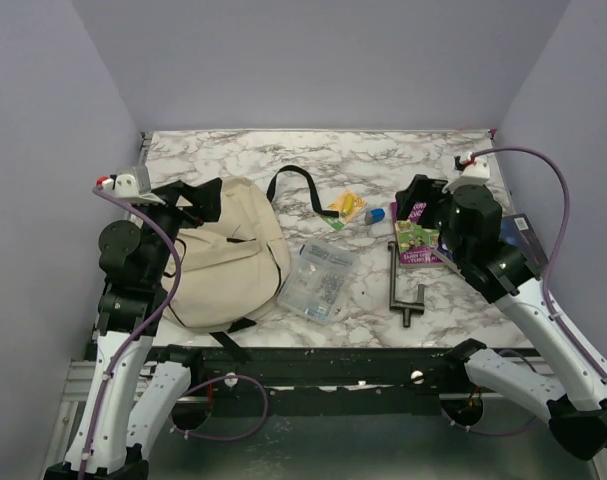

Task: Pack the student bag
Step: Unzip the student bag at the center of the board.

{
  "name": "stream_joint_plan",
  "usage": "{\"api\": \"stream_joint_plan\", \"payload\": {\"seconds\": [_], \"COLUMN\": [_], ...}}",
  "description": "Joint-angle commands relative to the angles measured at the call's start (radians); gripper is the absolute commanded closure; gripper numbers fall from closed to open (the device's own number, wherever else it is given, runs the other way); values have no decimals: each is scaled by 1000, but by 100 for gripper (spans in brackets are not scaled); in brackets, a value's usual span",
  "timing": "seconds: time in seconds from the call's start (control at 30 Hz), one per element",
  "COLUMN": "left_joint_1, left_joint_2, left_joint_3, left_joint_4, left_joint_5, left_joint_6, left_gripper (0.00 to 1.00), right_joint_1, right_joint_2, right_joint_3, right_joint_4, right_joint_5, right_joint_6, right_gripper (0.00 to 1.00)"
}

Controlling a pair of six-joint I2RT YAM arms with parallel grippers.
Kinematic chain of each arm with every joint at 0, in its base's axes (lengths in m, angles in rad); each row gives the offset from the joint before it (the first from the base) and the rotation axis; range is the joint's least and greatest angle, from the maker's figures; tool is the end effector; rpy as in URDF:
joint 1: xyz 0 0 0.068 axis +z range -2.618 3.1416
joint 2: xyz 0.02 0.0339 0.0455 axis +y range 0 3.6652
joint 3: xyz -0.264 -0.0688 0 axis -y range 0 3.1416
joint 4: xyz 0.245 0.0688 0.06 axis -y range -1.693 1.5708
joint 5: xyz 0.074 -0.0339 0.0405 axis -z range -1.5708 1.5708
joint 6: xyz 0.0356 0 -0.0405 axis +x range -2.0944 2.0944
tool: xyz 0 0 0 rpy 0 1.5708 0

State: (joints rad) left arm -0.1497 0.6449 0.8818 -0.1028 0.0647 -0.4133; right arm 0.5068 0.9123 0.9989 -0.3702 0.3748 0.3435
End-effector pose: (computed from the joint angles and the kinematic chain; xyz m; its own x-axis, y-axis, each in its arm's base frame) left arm 0.1397 -0.0234 0.4027 0.0358 -0.4107 -0.9111 0.2474 0.8869 -0.3901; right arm 0.1814 0.0858 0.3733 -0.2790 0.2036 -0.9385 -0.0536 0.9724 0.2269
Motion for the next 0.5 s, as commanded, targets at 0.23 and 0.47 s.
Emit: {"api": "stream_joint_plan", "payload": {"seconds": [0.23,0.47], "left_joint_1": [-25,-46], "left_joint_2": [83,99], "left_joint_3": [8,2], "left_joint_4": [-15,-31], "left_joint_5": [74,83], "left_joint_6": [24,25], "left_gripper": [2,2], "right_joint_1": [4,4], "right_joint_2": [146,127], "right_joint_3": [108,-19], "right_joint_4": [-35,133], "right_joint_5": [72,-203], "right_joint_6": [76,175], "right_gripper": [0,0]}}
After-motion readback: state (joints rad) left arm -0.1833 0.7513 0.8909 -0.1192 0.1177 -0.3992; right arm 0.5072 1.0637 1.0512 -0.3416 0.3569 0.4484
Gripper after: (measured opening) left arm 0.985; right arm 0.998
